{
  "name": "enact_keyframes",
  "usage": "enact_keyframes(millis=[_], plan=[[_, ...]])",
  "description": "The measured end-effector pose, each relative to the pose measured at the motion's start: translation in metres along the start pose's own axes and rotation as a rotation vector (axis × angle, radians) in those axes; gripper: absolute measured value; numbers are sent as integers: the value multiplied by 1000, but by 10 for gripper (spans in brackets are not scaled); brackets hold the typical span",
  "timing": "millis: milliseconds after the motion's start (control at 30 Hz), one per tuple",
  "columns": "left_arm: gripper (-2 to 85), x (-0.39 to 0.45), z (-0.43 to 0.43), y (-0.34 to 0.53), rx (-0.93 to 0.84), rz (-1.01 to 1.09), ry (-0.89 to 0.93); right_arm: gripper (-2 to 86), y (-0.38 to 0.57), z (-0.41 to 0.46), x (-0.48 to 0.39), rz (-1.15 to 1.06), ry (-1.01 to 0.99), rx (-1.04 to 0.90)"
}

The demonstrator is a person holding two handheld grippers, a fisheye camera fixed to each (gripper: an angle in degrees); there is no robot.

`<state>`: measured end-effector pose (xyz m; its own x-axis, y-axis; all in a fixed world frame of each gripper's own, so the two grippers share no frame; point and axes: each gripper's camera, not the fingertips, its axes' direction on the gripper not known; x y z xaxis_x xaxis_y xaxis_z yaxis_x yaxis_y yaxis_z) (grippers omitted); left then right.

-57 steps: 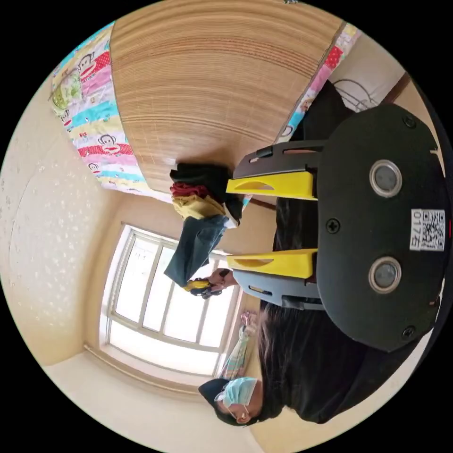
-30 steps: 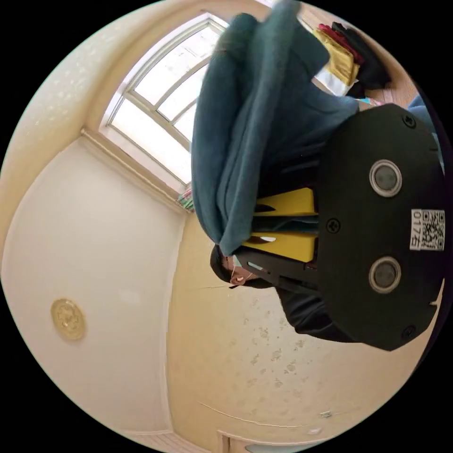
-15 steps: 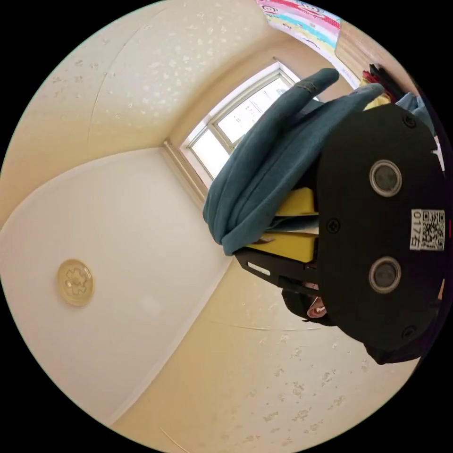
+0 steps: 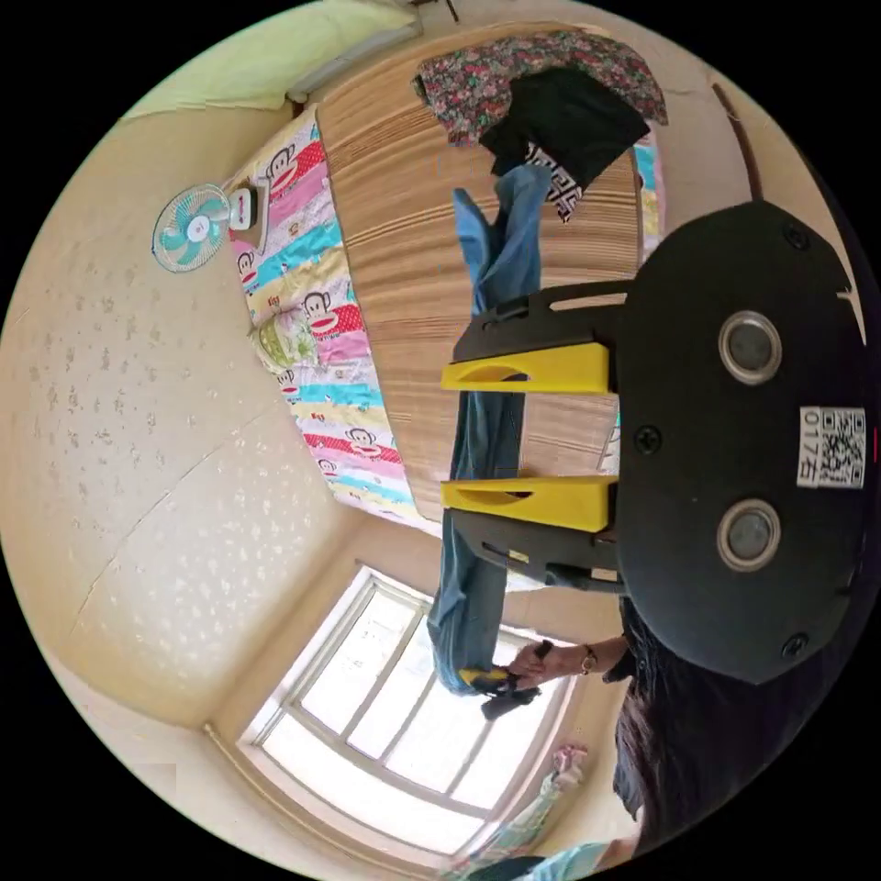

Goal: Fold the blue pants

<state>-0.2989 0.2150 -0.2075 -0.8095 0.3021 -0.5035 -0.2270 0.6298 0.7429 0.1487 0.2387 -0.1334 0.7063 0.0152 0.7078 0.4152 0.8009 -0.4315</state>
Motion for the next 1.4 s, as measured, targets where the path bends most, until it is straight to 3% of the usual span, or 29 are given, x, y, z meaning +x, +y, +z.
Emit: enact_keyframes(millis=[67,167,233,333,433,567,600,700,767,833,900,967,1033,1200,1267,1333,1400], plan=[[30,27,79,19,-218,90,-66,154,-13,48,-42,-147,-352,-77],[32,62,185,68,-522,219,-106,168,-44,93,-110,-337,-613,-185],[32,78,235,107,-638,281,-155,169,-62,126,-146,-397,-534,-313],[30,88,288,166,-730,289,-156,176,-76,209,-156,-344,-217,-644],[30,98,323,212,-824,317,-80,166,-63,285,-120,-183,-356,-959],[29,122,358,264,-902,413,-91,58,-47,346,-72,60,-623,-1136],[29,126,361,268,-903,428,-95,45,-45,351,-69,82,-666,-1143],[29,142,371,290,-886,494,-108,19,-52,359,-76,175,-1172,-1031],[29,150,373,305,-850,538,-161,17,-83,344,-84,157,-1432,-803],[28,154,371,313,-805,539,-181,21,-111,324,-94,60,-1404,-705],[28,158,369,318,-759,541,-202,33,-133,305,-108,-75,-1174,-709],[28,165,365,326,-711,562,-215,131,-141,300,-125,-216,-572,-845],[29,170,367,335,-711,573,-222,215,-131,311,-132,-289,-282,-998],[30,179,387,369,-808,608,-219,220,-79,352,-119,-210,-363,-1242],[31,188,401,388,-892,625,-146,181,-34,381,-117,-194,-437,-1411],[33,197,408,406,-957,659,-94,118,-11,391,-119,-202,-520,-1463],[37,206,409,419,-995,705,-122,77,-9,385,-122,-233,-585,-1378]])
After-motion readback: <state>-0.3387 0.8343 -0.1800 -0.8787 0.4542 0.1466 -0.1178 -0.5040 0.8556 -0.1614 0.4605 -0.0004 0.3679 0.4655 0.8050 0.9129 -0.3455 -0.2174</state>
